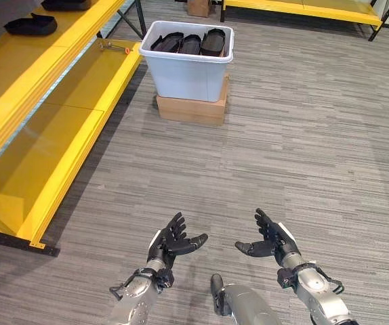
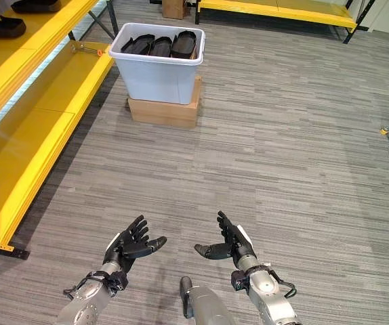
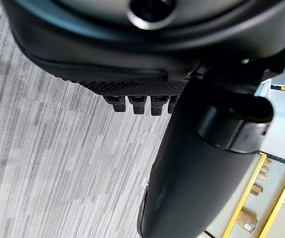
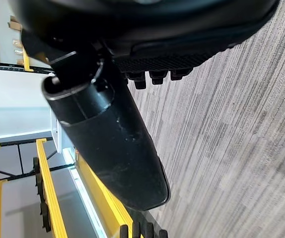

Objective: Move parts from the plastic box to the shelf.

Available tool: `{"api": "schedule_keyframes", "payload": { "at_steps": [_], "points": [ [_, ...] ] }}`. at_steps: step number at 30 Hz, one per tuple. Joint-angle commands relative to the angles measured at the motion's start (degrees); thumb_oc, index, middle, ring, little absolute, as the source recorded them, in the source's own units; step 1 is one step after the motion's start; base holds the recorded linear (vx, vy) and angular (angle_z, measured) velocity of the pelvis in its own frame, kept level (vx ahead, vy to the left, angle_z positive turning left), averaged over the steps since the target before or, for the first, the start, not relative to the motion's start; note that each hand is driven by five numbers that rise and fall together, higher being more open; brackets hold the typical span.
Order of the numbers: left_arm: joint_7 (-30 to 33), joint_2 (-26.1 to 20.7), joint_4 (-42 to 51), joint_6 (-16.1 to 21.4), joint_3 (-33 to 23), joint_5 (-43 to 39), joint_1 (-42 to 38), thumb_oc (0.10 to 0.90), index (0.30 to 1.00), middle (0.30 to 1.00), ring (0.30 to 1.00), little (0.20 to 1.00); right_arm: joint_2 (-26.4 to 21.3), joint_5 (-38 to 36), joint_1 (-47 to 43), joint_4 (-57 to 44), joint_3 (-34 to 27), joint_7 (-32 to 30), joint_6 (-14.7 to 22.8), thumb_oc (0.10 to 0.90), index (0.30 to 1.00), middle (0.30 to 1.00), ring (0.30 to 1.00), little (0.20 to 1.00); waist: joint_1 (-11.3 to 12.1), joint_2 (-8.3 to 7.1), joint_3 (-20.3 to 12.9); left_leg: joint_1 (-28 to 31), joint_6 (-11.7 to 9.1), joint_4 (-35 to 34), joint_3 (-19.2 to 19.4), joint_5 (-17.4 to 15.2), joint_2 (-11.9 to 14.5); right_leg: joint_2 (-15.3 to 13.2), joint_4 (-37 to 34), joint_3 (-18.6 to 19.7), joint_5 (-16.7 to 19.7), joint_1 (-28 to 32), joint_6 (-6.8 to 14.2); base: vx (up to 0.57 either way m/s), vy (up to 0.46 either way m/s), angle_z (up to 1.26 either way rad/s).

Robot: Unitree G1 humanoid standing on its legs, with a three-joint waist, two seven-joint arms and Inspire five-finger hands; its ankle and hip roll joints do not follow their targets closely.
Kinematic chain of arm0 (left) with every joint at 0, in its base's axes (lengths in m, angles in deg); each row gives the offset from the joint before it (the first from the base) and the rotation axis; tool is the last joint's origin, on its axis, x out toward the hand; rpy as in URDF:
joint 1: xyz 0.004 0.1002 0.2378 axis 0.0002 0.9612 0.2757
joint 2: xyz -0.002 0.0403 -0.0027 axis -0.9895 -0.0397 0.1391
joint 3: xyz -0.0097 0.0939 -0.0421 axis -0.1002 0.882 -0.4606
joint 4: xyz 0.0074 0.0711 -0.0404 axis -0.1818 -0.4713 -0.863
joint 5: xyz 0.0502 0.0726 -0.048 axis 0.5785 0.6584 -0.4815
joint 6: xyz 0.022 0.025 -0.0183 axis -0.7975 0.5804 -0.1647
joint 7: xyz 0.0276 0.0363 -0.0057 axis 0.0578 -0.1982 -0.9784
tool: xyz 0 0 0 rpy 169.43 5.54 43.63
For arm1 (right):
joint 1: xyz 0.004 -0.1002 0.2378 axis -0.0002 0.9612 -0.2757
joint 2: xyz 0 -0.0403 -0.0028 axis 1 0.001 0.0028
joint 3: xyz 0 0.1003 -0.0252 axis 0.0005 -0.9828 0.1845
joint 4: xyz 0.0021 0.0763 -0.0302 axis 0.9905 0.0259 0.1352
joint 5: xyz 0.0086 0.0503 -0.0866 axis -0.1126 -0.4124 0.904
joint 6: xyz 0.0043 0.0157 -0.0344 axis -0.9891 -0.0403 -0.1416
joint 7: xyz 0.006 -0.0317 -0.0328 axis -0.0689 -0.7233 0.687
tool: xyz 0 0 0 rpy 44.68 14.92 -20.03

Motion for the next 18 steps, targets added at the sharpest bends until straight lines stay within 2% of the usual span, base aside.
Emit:
{"api": "schedule_keyframes", "payload": {
  "at_steps": [1, 3, 6, 7, 8, 9, 10, 12, 13, 14, 16, 18],
  "points": [
    [-0.9, 0.6, 5.5, 6.1, -0.4, 1.0, -0.5, 0.900, 1.000, 1.000, 1.000, 1.000, -1.2, 6.1, 0.2, -6.5, 0.2, -0.5, 5.1, 0.900, 1.000, 1.000, 1.000, 1.000, -2.0, 0.06, -6.2, 1.0, 2.3, 0.7, 1.7, 6.0, -3.8, -3.3, -10.6, 2.8, 11.1, 0.6, 4.3, 0.15, -0.127, 0.04],
    [1.8, 0.8, 5.6, 6.6, -0.8, 0.1, -0.9, 0.900, 1.000, 1.000, 1.000, 1.000, -1.8, 5.7, 0.2, -7.0, 0.7, -0.3, 5.0, 0.900, 1.000, 1.000, 1.000, 1.000, -2.3, 0.36, -6.7, 0.5, 1.0, 3.8, 2.2, 9.5, -3.0, -2.9, -11.3, 2.5, 10.5, 1.5, 3.7, 0.16, -0.165, -0.04],
    [3.2, 1.1, 5.0, 7.3, -0.9, 0.0, -1.7, 0.900, 1.000, 1.000, 1.000, 1.000, -2.3, 6.1, 0.3, -7.5, 1.3, 0.2, 5.4, 0.900, 1.000, 1.000, 1.000, 1.000, -2.4, 0.64, -7.4, -0.9, -0.9, 10.3, 2.1, 14.6, -3.5, -2.5, -12.9, 1.7, 9.9, 2.7, 2.6, 0.09, -0.140, -0.03],
    [3.3, 1.3, 4.9, 7.0, -0.8, 0.3, -2.4, 0.900, 1.000, 1.000, 1.000, 1.000, -2.5, 5.9, 0.2, -7.6, 1.6, -0.5, 5.2, 0.900, 1.000, 1.000, 1.000, 1.000, -2.2, 0.02, -7.3, -4.5, -1.5, 16.9, 4.0, 17.4, -3.6, -2.8, -14.5, 1.9, 9.8, 4.7, 2.0, 0.07, -0.203, 0.18],
    [3.1, 1.7, 4.6, 7.0, -0.6, 0.7, -3.1, 0.900, 1.000, 1.000, 1.000, 1.000, -2.7, 5.0, 0.0, -7.1, 1.9, -1.2, 5.5, 0.900, 1.000, 1.000, 1.000, 1.000, -1.5, -1.58, -6.4, -11.6, -1.4, 25.1, 7.6, 17.4, -3.8, -4.1, -16.2, 2.6, 9.7, 7.8, 1.5, 0.09, -0.232, 0.21],
    [2.9, 2.0, 4.2, 7.0, -0.8, 1.1, -3.7, 0.900, 1.000, 1.000, 1.000, 1.000, -2.5, 4.7, -0.5, -6.1, 1.9, -0.3, 6.6, 0.900, 1.000, 1.000, 1.000, 1.000, -0.3, -2.63, -5.0, -18.8, -0.2, 27.7, 11.2, 14.8, -2.6, -5.1, -17.4, 3.2, 9.2, 11.3, 1.5, 0.11, -0.156, 0.25],
    [3.0, 1.7, 3.9, 7.4, -0.9, 0.7, -3.5, 0.900, 1.000, 1.000, 1.000, 1.000, -2.4, 5.3, -0.7, -6.3, 2.1, 0.2, 6.5, 0.900, 1.000, 1.000, 1.000, 1.000, 0.3, -3.29, -3.9, -22.1, 0.4, 23.3, 14.3, 13.8, 0.0, -5.7, -17.6, 3.3, 8.3, 13.4, 1.8, 0.12, -0.037, 0.01],
    [3.2, 1.5, 3.8, 7.0, -1.3, -0.5, -3.2, 0.900, 1.000, 1.000, 1.000, 1.000, -2.8, 5.5, -0.8, -6.7, 2.0, 0.2, 5.8, 0.900, 1.000, 1.000, 1.000, 1.000, 0.7, -3.33, -3.3, -23.6, -0.3, 15.4, 15.7, 15.8, 2.7, -5.8, -18.0, 3.2, 7.3, 15.4, 2.1, 0.11, 0.079, -0.14],
    [3.2, 1.5, 3.8, 6.8, -1.3, -0.7, -3.1, 0.900, 1.000, 1.000, 1.000, 1.000, -2.8, 5.5, -0.8, -6.7, 1.9, 0.2, 5.7, 0.900, 1.000, 1.000, 1.000, 1.000, 0.7, -3.39, -3.1, -23.4, -0.4, 14.5, 15.7, 16.1, 2.8, -5.9, -18.2, 3.2, 7.2, 15.8, 2.2, 0.13, 0.135, -0.10],
    [3.6, 1.5, 3.7, 6.3, -1.7, -1.3, -2.9, 0.900, 1.000, 1.000, 1.000, 1.000, -3.4, 5.3, -1.0, -6.6, 1.9, 0.5, 5.5, 0.900, 1.000, 1.000, 1.000, 1.000, 1.2, -3.06, -2.8, -23.6, -1.1, 7.6, 14.5, 17.8, 3.6, -5.8, -18.7, 3.9, 6.6, 17.5, 2.6, 0.16, 0.157, -0.12],
    [9.7, 2.2, 3.1, 8.0, -3.1, -2.7, -2.1, 0.900, 1.000, 1.000, 1.000, 1.000, -4.4, 2.4, -0.9, -6.2, 1.7, 2.2, 5.7, 0.900, 1.000, 1.000, 1.000, 1.000, 2.3, -2.53, -2.4, -23.3, -2.8, -2.2, 11.7, 21.7, 5.7, -5.7, -20.0, 5.2, 6.0, 20.3, 2.9, 0.23, 0.183, -0.14],
    [11.4, 2.4, 2.5, 8.7, -4.6, -3.9, -1.7, 0.900, 1.000, 1.000, 1.000, 1.000, -4.7, 0.7, -0.5, -6.7, 1.5, 3.0, 6.0, 0.900, 1.000, 1.000, 1.000, 1.000, 2.8, -2.72, -2.2, -23.1, -3.3, -6.1, 10.3, 22.5, 6.8, -6.1, -20.2, 5.6, 5.5, 21.6, 3.2, 0.15, 0.089, -0.29]
  ]
}}
